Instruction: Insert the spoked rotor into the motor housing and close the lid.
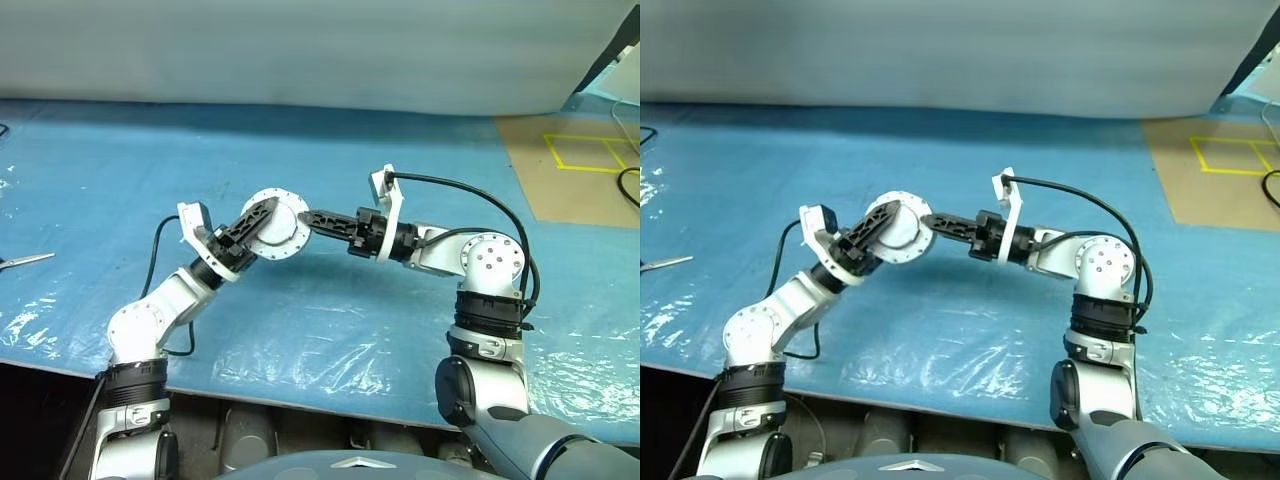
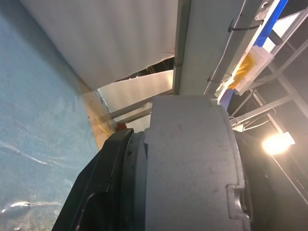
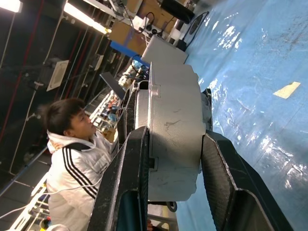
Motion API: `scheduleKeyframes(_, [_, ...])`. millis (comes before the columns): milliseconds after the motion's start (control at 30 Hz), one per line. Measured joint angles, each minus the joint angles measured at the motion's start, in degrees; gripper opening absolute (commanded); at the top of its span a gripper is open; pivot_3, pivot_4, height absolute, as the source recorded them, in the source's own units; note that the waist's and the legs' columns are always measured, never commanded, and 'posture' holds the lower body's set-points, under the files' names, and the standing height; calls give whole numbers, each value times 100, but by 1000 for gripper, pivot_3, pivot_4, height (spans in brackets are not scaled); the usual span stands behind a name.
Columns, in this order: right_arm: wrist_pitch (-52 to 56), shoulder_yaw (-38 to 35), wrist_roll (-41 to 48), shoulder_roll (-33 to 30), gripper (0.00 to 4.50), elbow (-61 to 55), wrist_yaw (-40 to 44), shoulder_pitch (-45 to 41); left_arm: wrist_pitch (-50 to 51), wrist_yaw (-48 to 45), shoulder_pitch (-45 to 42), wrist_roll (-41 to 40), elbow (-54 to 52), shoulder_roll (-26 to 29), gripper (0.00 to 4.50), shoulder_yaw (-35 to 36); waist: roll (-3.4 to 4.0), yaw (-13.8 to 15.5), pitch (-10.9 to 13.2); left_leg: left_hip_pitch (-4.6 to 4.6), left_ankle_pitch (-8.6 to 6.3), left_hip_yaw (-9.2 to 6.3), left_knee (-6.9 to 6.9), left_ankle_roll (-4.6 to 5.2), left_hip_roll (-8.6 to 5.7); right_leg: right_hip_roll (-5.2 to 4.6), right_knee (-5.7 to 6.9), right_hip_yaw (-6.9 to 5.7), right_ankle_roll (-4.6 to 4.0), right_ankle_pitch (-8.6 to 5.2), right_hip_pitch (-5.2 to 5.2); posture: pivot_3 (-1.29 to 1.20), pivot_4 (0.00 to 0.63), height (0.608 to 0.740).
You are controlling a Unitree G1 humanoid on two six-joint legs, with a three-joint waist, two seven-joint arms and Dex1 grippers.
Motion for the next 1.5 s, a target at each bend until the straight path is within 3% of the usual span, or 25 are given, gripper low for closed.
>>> scheduleKeyframes(433, [-139,101,82,-36,1290,1,-82,7,-31,-107,13,196,-76,-12,2498,9,0,0,0,-3,0,-2,5,0,1,0,5,-3,0,0,0,0,150,740])
scheduleKeyframes(667, [-419,303,-22,-82,3459,-19,-161,6,-67,85,11,359,-57,-51,2472,25,0,0,0,-7,0,-6,13,0,1,0,9,-5,0,0,0,0,150,740])
scheduleKeyframes(1000, [-400,200,164,-132,3459,184,-289,-8,-658,524,-462,493,345,-120,2472,568,-1,-8,0,-6,0,-8,27,0,3,0,27,-4,0,0,-1,0,150,740])
scheduleKeyframes(1167, [-504,224,135,-254,3459,211,-303,6,-1528,821,-732,1061,656,-30,2472,1108,-2,-3,1,-11,0,-10,33,0,3,-1,27,-5,0,0,-1,0,150,740])
scheduleKeyframes(1500, [-732,509,-59,-388,3459,218,-280,82,-2315,1049,-903,2460,2112,314,2472,1255,-18,3,7,-17,0,-15,38,0,3,-2,28,-11,3,2,-1,0,150,740])
